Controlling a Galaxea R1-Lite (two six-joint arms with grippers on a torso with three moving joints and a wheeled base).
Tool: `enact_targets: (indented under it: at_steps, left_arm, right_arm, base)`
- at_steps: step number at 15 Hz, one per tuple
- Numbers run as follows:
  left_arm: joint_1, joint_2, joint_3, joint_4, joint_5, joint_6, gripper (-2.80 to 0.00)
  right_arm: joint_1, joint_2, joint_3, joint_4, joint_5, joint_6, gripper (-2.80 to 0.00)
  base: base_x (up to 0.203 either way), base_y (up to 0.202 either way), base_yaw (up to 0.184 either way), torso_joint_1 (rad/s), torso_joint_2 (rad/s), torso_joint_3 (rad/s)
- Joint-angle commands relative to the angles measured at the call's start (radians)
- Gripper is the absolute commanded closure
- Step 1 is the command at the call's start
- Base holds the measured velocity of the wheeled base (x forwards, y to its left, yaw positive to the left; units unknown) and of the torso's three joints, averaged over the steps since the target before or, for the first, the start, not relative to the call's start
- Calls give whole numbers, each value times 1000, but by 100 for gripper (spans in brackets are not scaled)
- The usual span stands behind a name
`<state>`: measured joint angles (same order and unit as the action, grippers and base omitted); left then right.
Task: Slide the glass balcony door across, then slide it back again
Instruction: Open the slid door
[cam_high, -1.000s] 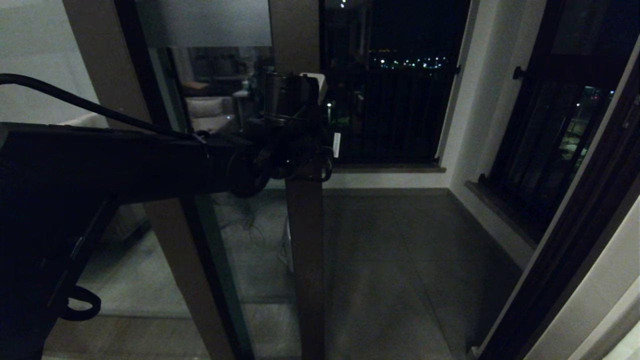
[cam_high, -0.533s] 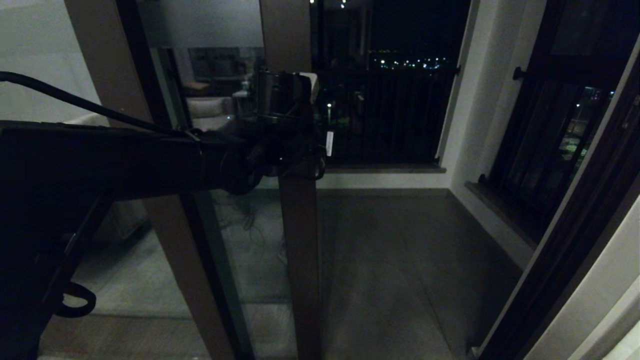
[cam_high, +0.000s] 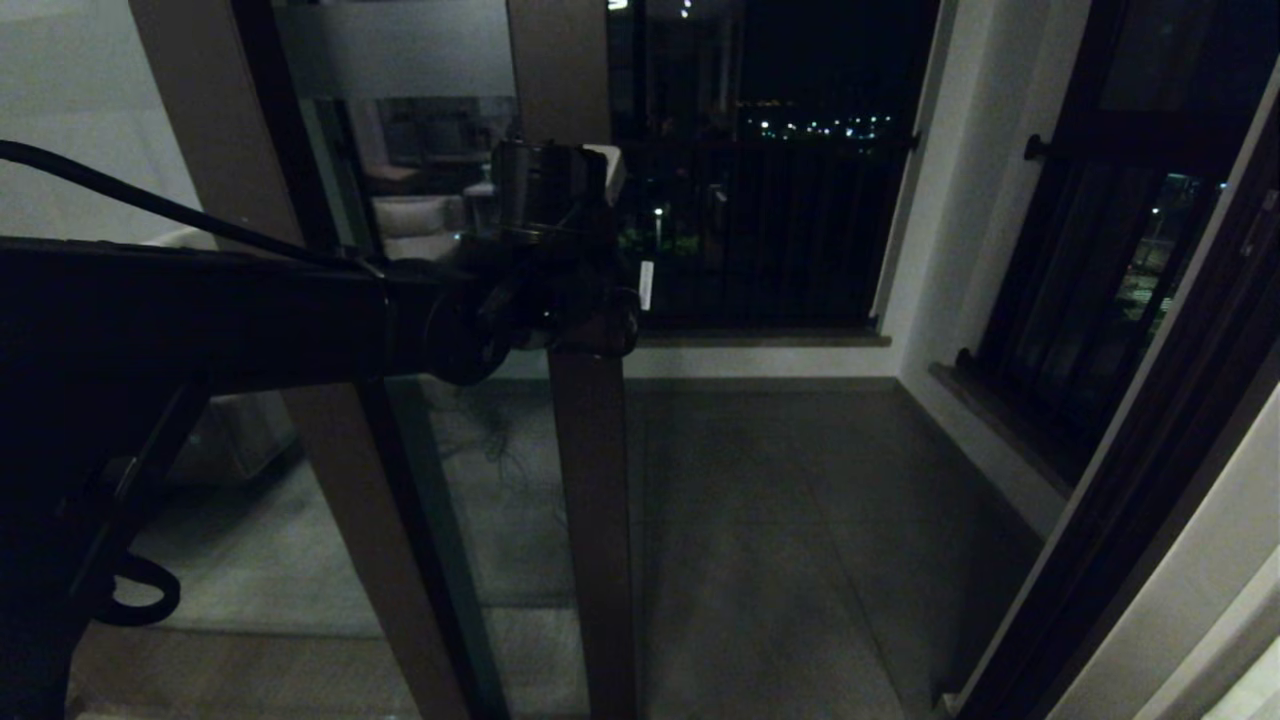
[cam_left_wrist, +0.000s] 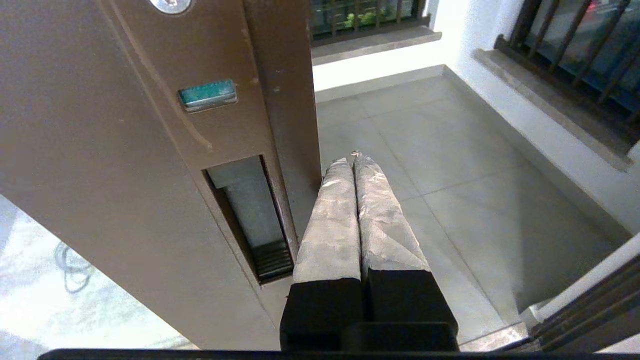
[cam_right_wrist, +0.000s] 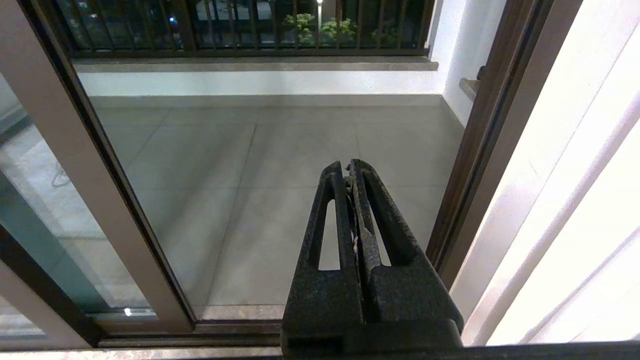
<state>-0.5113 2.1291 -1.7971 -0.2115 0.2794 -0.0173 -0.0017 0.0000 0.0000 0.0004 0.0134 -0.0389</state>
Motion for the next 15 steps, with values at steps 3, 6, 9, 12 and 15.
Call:
enact_targets:
  at_steps: [3,6,9,12,15]
  left_arm:
    - [13,-3,9,-6,7,0,0]
    - [22,-6,10,-5,7,0,0]
    - [35,-8,12,-5,8,0,0]
    - [46,-21,38,-6,7,0,0]
    - [56,-26,45,-6,7,0,0]
  right_arm:
    - [0,2,0,0,0,0,0]
    - [0,2,0,0,0,0,0]
    - [0,2,0,0,0,-1,0]
    - [0,2,0,0,0,-1,0]
    - [0,2,0,0,0,1,0]
  base:
    - [0,0,0,0,0,0]
    - [0,0,0,0,0,0]
    - [0,0,0,0,0,0]
    - [0,0,0,0,0,0]
    - [0,0,0,0,0,0]
